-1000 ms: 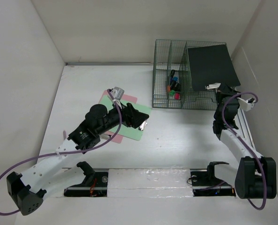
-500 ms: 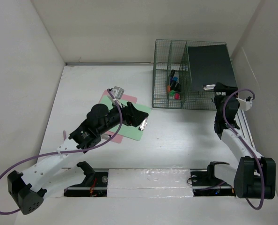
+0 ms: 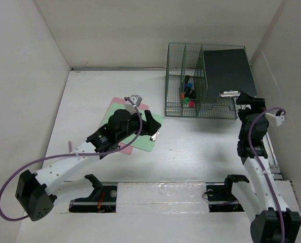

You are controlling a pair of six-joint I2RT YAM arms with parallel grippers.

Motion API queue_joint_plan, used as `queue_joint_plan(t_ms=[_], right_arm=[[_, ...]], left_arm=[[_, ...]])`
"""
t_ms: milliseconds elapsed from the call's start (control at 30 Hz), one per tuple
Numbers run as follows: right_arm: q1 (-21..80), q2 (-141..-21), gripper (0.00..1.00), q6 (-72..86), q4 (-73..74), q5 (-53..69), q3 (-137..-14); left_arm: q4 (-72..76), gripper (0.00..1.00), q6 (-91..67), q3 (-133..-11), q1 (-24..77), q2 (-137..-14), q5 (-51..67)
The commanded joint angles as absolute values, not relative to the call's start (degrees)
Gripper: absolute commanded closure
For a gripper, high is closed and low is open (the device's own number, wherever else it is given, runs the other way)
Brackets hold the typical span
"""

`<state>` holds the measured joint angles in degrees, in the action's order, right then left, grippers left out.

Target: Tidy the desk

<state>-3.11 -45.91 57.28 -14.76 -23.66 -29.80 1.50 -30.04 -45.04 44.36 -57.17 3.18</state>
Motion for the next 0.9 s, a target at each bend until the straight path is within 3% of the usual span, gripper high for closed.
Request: queue_joint_plan(t_ms=[0,233,400,500,533,700,867], right_arm=[[-3.4,-40.4,0.0,54.4,-11.6,-23.7,-30.4],[-3.4,-33.9,0.0,46.0,-4.0,-20.0,-31.1],[-3.4,-26.4,0.02,42.0,-0.8,-18.2,-28.1],[-3.4,-22.2,0.16,41.7,2.4,-17.5,-25.9],[-3.4,-19.9,0.33,41.7,2.5,-16.4,-25.3],[-1.2,-17.6,0.66,39.0,3.0,-10.1,-22.5],[-0.6,-18.9,0.67,39.8,0.7,-7.3,-20.0]], left_arm=[[2.1,0.26,-30.3,-44.3,45.0,-60.0,0.5],[3.5,0.16,-32.6,-41.0,53.8,-69.6,-17.7],[3.8,0.15,-30.0,-43.0,53.8,-78.2,-20.8],[4.3,0.16,-27.0,-45.6,52.7,-84.2,-22.4],[4.6,0.17,-26.5,-46.6,52.0,-85.4,-20.8],[8.0,0.21,-24.4,-48.2,50.7,-92.4,-19.4],[7.6,0.23,-22.9,-50.9,50.7,-96.1,-20.0]])
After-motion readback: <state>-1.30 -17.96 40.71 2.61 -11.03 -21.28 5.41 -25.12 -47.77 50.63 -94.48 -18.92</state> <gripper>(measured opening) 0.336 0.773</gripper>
